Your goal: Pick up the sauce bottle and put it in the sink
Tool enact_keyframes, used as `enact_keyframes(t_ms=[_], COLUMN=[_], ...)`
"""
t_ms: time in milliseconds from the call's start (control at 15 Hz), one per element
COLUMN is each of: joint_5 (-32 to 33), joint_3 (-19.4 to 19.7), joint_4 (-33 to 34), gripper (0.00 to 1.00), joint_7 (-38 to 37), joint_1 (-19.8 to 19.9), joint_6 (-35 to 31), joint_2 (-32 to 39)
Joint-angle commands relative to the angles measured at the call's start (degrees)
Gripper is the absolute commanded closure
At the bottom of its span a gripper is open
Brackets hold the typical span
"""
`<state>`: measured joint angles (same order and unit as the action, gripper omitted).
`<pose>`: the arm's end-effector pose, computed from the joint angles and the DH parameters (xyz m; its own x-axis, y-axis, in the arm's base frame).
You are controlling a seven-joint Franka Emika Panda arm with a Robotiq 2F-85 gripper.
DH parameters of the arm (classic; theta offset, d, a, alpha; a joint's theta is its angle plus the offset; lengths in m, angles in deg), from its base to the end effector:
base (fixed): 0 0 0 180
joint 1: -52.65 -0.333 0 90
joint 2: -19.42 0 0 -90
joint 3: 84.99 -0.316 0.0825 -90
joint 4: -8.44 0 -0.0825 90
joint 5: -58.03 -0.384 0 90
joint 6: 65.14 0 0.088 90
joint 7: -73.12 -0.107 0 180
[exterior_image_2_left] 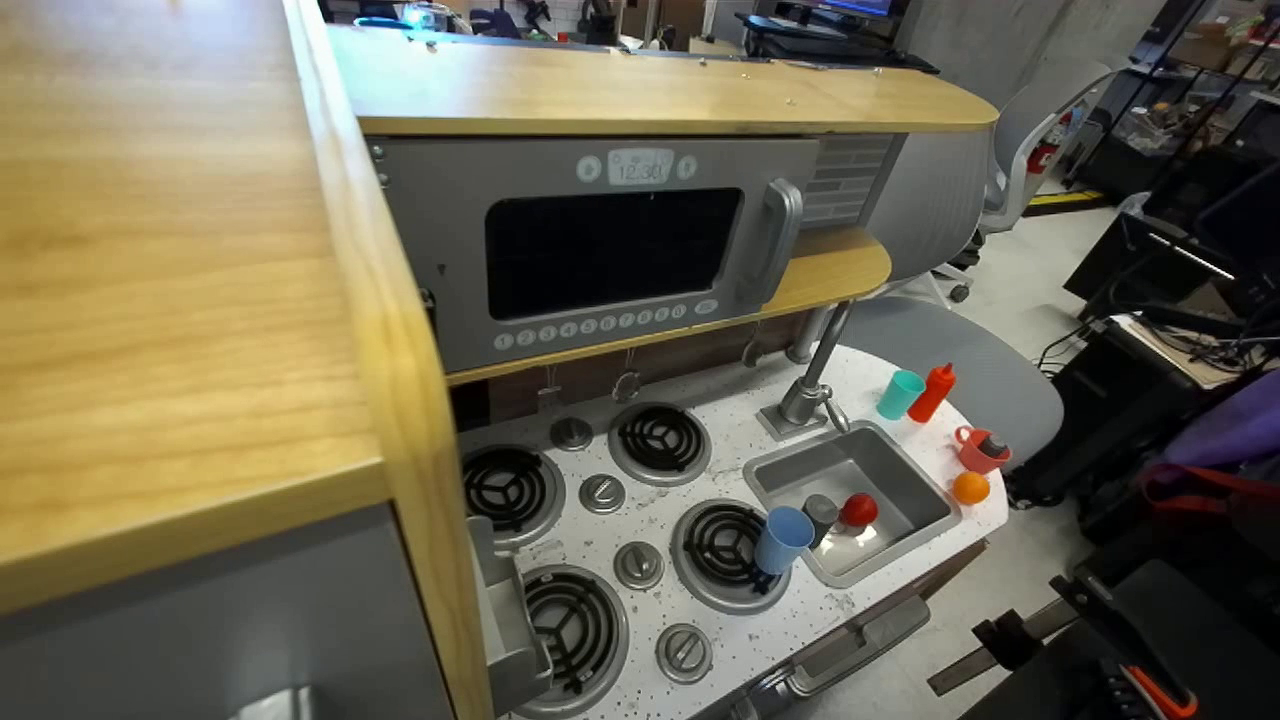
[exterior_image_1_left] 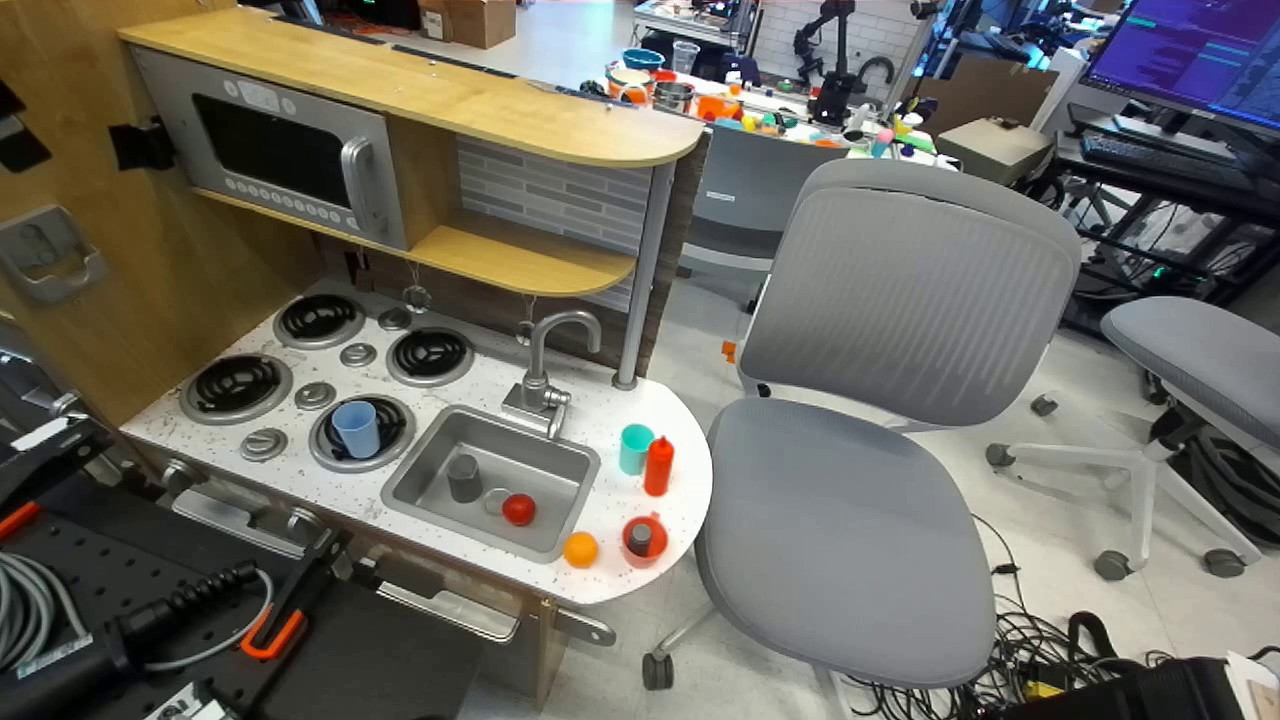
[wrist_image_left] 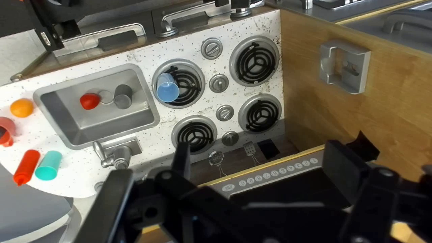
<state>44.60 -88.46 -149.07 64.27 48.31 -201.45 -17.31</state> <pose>0.3594 0.0509 0.4302 0.9549 -0.1906 0.2275 -0.1453 -0.9686 -0.2015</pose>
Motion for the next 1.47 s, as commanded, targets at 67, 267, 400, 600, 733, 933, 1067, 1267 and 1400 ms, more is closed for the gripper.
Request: enact_keyframes(t_ms=[67, 267, 400, 600, 733, 933, 1067, 1267, 1400], joint_5=[1.48, 5.84, 11.22, 18.42, 21.04, 18.14, 10.61, 2.61, 1.80], joint_3=[2.31, 3.75, 4.84, 6.86, 8.98, 14.18, 19.01, 21.24, 20.54], joint_4=[0.19, 0.14, 0.24, 0.73, 1.42, 4.22, 7.14, 12.72, 16.48], gripper=[0.00, 0.00, 0.00, 0.00, 0.00, 0.00, 0.00, 0.00, 0.00], joint_7=[2.72, 8.84, 13.18, 16.96, 19.57, 25.78, 34.64, 42.67, 42.73], joint_1=[2.43, 4.33, 6.19, 9.97, 11.71, 10.99, 7.14, 6.49, 8.40], joint_6=[-2.48, -5.14, -7.72, -13.02, -16.55, -18.39, -14.61, -7.56, -5.69], joint_2=[3.55, 6.44, 9.02, 13.34, 16.54, 22.22, 25.13, 29.86, 33.22])
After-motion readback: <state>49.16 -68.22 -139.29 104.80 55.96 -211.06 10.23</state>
